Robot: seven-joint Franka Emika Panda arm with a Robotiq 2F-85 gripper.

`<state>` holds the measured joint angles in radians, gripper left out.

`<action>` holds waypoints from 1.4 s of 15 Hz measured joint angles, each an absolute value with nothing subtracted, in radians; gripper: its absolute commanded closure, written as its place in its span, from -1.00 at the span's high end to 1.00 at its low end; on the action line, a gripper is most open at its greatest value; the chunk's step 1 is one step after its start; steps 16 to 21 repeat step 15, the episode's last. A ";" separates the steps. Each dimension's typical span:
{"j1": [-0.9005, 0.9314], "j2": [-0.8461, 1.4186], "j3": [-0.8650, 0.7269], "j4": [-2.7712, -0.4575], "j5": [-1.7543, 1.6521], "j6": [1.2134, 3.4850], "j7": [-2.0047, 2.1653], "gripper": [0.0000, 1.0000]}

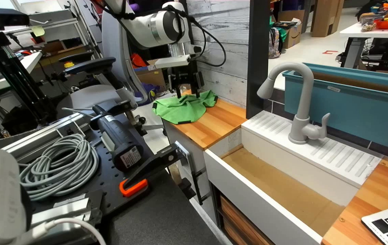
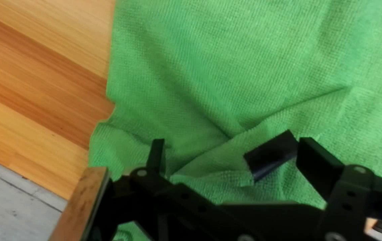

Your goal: Slide the green cloth to the left

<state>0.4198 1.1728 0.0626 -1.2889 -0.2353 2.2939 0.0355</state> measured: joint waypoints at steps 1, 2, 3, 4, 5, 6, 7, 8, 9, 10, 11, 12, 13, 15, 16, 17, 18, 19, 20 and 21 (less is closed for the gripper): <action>0.415 1.146 0.065 -1.308 -0.228 2.294 0.035 1.00; 0.411 1.116 0.068 -1.330 -0.223 2.294 0.035 1.00; 0.407 1.085 0.069 -1.354 -0.219 2.295 0.035 1.00; 0.404 1.053 0.072 -1.381 -0.214 2.295 0.035 1.00; 0.400 1.021 0.075 -1.409 -0.210 2.295 0.035 1.00; 0.396 0.988 0.079 -1.440 -0.210 2.295 0.030 1.00; 0.395 0.970 0.080 -1.454 -0.211 2.295 0.030 1.00; 0.395 0.969 0.080 -1.453 -0.211 2.295 0.030 1.00; 0.396 0.974 0.080 -1.451 -0.211 2.295 0.030 1.00; 0.396 0.980 0.080 -1.451 -0.211 2.295 0.030 1.00; 0.396 0.984 0.079 -1.450 -0.211 2.295 0.030 1.00; 0.396 0.986 0.079 -1.450 -0.211 2.295 0.030 1.00; 0.396 0.987 0.079 -1.449 -0.211 2.295 0.030 1.00; 0.396 0.987 0.079 -1.448 -0.211 2.295 0.030 1.00; 0.396 0.987 0.079 -1.448 -0.211 2.295 0.030 1.00; 0.396 0.987 0.079 -1.448 -0.211 2.295 0.030 1.00; 0.396 0.987 0.079 -1.448 -0.211 2.295 0.030 1.00; 0.396 0.987 0.079 -1.448 -0.211 2.295 0.030 1.00; 0.396 0.987 0.079 -1.448 -0.211 2.295 0.030 1.00; 0.396 0.987 0.079 -1.448 -0.211 2.295 0.030 1.00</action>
